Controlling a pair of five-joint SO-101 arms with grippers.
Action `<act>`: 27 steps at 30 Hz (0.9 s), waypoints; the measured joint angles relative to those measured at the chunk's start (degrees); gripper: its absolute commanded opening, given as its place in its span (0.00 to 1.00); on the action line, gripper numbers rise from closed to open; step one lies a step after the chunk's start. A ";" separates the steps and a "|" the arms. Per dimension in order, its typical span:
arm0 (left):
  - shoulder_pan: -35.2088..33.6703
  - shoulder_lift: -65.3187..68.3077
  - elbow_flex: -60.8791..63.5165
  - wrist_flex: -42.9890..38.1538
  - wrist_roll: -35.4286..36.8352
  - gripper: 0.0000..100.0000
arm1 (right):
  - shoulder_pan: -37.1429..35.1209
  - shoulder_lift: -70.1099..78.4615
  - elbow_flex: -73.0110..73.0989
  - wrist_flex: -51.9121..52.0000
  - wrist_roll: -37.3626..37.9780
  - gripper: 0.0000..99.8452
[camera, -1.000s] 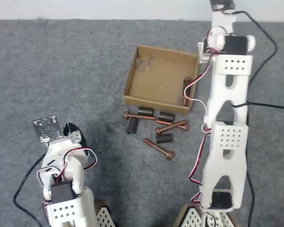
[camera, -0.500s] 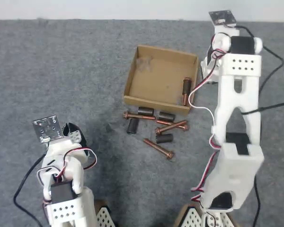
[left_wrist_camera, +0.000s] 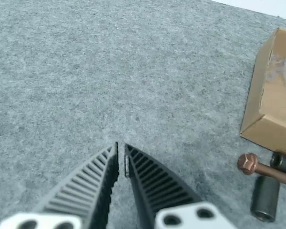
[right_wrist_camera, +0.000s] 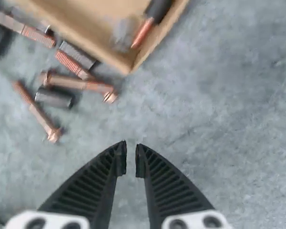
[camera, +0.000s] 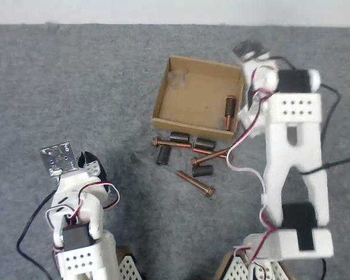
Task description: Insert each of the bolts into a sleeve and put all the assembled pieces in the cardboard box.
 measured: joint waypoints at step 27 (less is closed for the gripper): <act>0.00 0.00 0.00 0.00 0.00 0.02 | -21.10 -14.51 40.26 -17.14 26.02 0.10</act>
